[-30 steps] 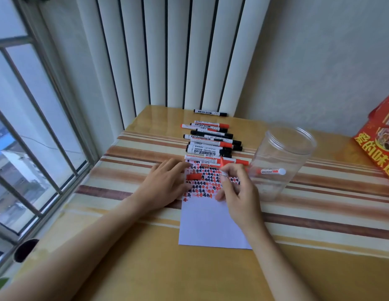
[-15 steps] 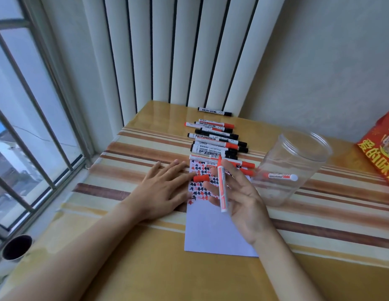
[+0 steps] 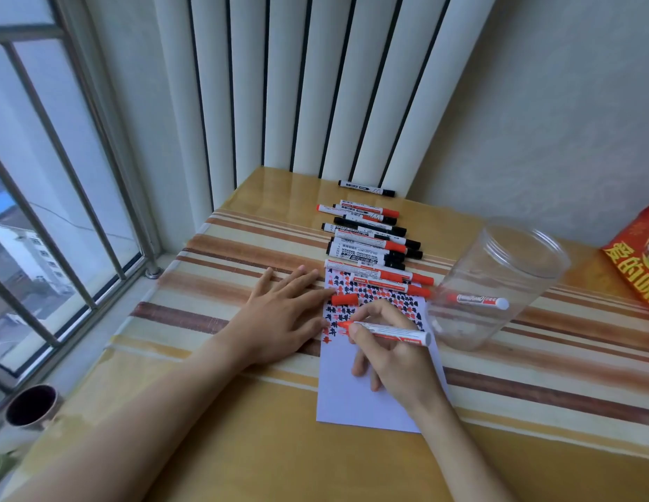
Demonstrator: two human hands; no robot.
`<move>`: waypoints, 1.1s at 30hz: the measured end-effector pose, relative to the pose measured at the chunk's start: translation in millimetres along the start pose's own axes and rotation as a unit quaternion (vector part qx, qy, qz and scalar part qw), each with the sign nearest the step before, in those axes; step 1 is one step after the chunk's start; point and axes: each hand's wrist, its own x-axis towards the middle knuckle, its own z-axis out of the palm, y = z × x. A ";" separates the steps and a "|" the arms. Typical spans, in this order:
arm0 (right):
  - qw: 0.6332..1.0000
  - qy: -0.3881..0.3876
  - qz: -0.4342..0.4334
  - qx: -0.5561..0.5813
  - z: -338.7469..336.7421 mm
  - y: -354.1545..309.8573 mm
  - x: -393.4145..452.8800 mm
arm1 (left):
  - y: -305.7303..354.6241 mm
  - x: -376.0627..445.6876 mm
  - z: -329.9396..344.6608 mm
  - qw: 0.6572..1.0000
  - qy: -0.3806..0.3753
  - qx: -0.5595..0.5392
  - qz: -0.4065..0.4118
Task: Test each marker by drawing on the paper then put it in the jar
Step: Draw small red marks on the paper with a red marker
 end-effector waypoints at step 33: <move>0.999 0.002 0.017 -0.045 2.6 10.7 6.4 | 1.0 0.9 -0.7 1.000 0.023 0.001 -0.004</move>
